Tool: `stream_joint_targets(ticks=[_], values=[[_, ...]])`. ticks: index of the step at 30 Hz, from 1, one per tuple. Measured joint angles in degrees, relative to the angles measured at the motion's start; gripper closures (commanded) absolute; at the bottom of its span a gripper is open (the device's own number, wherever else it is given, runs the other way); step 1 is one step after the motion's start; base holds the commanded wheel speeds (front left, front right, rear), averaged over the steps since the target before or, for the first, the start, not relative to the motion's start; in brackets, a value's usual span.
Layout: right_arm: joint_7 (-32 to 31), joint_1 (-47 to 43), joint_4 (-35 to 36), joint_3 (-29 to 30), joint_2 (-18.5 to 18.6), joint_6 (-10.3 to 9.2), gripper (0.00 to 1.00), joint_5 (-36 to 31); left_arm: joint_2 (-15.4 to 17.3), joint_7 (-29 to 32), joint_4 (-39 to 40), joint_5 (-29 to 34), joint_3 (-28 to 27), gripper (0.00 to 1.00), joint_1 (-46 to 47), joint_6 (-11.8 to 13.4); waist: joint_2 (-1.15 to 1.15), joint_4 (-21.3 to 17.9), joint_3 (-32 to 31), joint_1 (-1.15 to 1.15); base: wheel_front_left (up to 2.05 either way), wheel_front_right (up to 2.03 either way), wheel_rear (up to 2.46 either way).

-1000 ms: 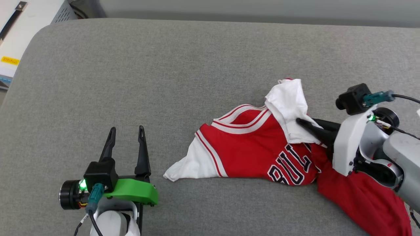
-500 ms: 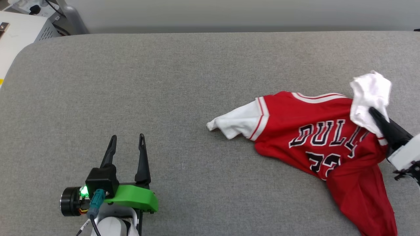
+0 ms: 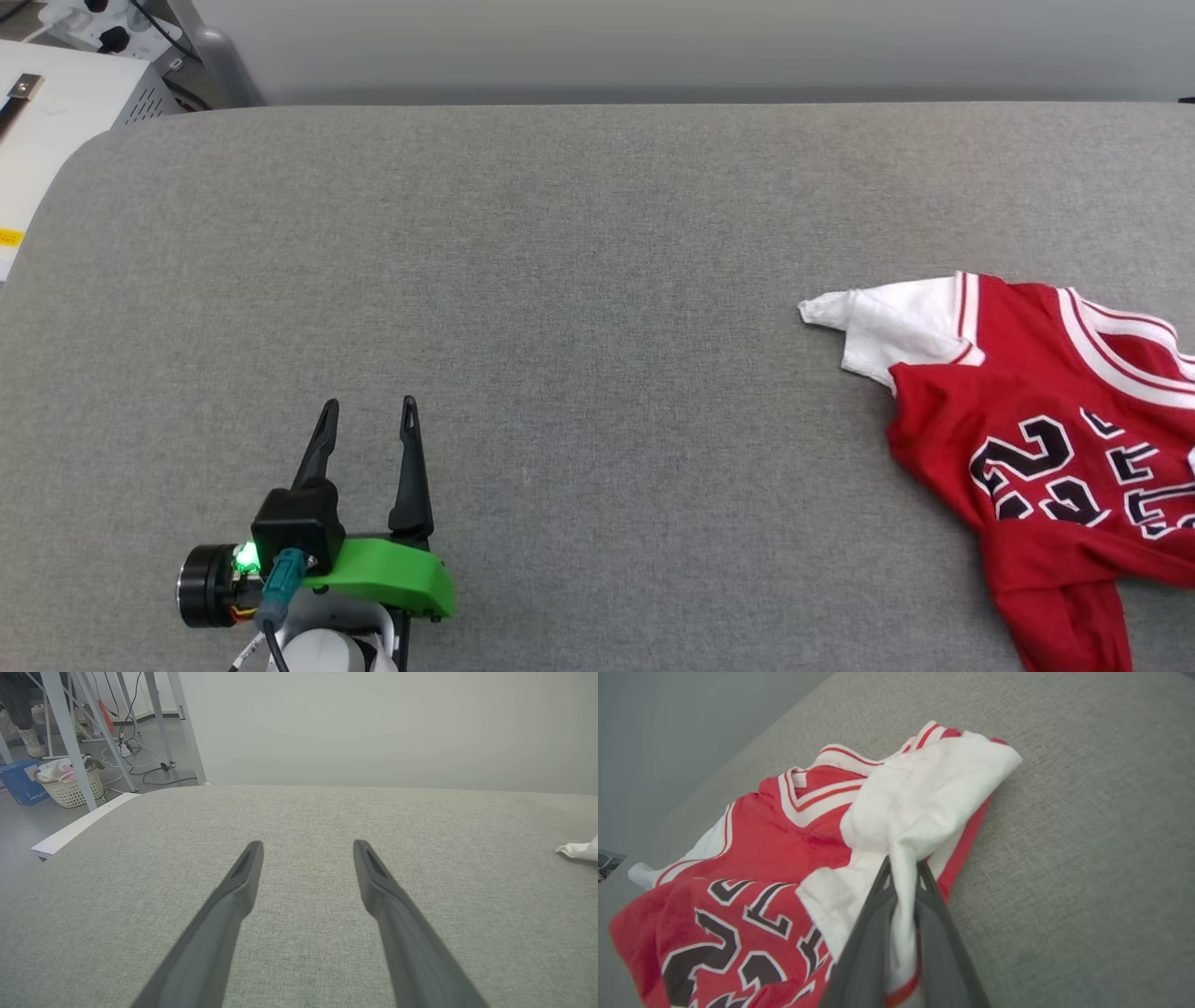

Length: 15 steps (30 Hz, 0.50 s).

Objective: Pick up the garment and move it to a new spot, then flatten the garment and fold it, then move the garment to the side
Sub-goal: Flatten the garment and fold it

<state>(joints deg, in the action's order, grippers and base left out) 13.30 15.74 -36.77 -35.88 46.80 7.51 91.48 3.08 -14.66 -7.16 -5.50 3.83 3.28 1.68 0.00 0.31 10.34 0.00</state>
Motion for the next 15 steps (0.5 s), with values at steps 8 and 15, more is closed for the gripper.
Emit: stream_joint_targets(ticks=[8, 15], values=[[0.7, 0.2, -7.6, -0.1, -3.3, 0.0, 0.0, -1.7, 0.0, 0.0, -0.4, 0.0, 0.5, 0.0, 0.0, 0.0, 0.0, -0.2, -0.9, 0.0, 0.0, 0.0, 0.0], [1.2, 4.3, -7.9, 11.0, -1.6, 0.0, 0.0, -16.8, 0.0, 0.0, 0.3, 0.5, 0.0, 0.0, -0.9, 0.0, 0.0, -0.3, -2.1, 0.0, 0.0, 0.0, 0.0]])
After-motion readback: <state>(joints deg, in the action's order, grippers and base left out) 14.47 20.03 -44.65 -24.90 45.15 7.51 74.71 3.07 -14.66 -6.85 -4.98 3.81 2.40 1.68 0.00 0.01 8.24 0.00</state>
